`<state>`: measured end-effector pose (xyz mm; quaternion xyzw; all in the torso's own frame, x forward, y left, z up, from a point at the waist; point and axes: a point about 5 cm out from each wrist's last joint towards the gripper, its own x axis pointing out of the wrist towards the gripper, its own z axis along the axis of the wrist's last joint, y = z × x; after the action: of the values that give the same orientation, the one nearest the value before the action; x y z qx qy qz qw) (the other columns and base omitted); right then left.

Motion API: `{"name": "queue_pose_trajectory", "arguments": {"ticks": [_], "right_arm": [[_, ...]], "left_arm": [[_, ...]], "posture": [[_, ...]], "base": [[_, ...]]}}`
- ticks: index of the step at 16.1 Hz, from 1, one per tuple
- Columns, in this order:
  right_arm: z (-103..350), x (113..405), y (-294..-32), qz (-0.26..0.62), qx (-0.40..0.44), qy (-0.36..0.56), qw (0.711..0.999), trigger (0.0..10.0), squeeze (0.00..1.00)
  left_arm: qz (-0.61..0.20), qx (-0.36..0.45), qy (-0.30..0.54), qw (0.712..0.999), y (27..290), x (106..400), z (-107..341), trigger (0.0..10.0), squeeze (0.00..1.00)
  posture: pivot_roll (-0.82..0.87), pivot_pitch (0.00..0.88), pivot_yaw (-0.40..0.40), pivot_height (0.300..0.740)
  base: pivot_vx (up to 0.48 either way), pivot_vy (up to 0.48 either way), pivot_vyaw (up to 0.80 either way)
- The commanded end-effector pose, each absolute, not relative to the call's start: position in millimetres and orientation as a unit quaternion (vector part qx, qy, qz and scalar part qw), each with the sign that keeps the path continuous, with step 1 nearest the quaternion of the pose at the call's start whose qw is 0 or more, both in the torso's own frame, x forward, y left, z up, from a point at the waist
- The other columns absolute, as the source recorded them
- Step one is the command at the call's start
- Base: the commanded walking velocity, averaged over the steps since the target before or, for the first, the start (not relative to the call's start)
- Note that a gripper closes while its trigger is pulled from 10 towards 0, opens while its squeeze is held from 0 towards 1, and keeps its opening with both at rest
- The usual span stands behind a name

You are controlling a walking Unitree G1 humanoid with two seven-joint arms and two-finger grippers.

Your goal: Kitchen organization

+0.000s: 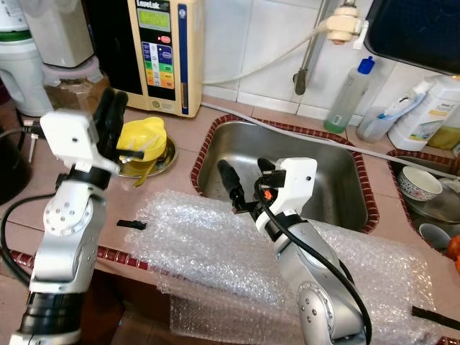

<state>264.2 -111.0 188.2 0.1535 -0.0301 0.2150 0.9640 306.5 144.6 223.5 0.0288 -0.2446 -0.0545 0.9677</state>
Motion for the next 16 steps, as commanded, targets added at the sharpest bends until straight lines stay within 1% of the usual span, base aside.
{"name": "queue_pose_trajectory", "arguments": {"ticks": [1,4,7,9,10,12,13,15,16], "right_arm": [[188,267,-117,0.192,0.142,-0.033,0.971,10.0,0.00],[186,272,-122,0.142,0.084,-0.032,0.986,10.0,0.00],[187,273,-124,0.143,0.092,-0.030,0.985,10.0,0.00],[187,274,-128,0.132,0.055,-0.023,0.989,10.0,0.00],[187,274,-129,0.130,0.069,-0.030,0.989,10.0,0.00],[187,275,-128,0.128,0.071,-0.035,0.989,10.0,0.00],[185,275,-126,0.127,0.096,-0.029,0.987,10.0,0.00],[186,274,-125,0.129,0.098,-0.032,0.986,10.0,0.00],[187,274,-125,0.129,0.095,-0.035,0.986,10.0,0.00]], "left_arm": [[-0.055,0.038,-0.251,0.966,142,303,227,10.0,1.00],[-0.040,0.054,-0.243,0.968,143,303,224,10.0,1.00],[-0.068,0.078,-0.237,0.966,140,295,218,10.0,1.00],[-0.059,0.090,-0.228,0.968,141,292,214,10.0,1.00],[-0.052,0.096,-0.220,0.969,142,292,211,10.0,1.00],[-0.053,0.097,-0.217,0.970,141,292,211,10.0,1.00],[-0.059,0.095,-0.215,0.970,139,293,211,10.0,1.00],[-0.058,0.094,-0.212,0.971,140,294,210,10.0,1.00],[-0.056,0.097,-0.209,0.972,140,294,209,10.0,1.00]], "posture": [[0.01,0.038,-0.091,0.740],[0.01,0.041,-0.090,0.740],[0.00,0.041,-0.090,0.740],[0.01,0.039,-0.081,0.740],[0.01,0.039,-0.076,0.740],[0.02,0.038,-0.071,0.740],[0.02,0.039,-0.069,0.740],[0.02,0.039,-0.069,0.740],[0.02,0.038,-0.068,0.740]], "base": [[0.000,0.000,0.00],[0.000,0.000,0.00],[0.000,0.000,0.00],[0.000,0.000,0.00],[0.000,0.000,0.00],[0.000,0.000,0.00],[0.000,0.000,-0.80],[0.000,0.000,-0.80],[0.000,0.000,0.00]]}}
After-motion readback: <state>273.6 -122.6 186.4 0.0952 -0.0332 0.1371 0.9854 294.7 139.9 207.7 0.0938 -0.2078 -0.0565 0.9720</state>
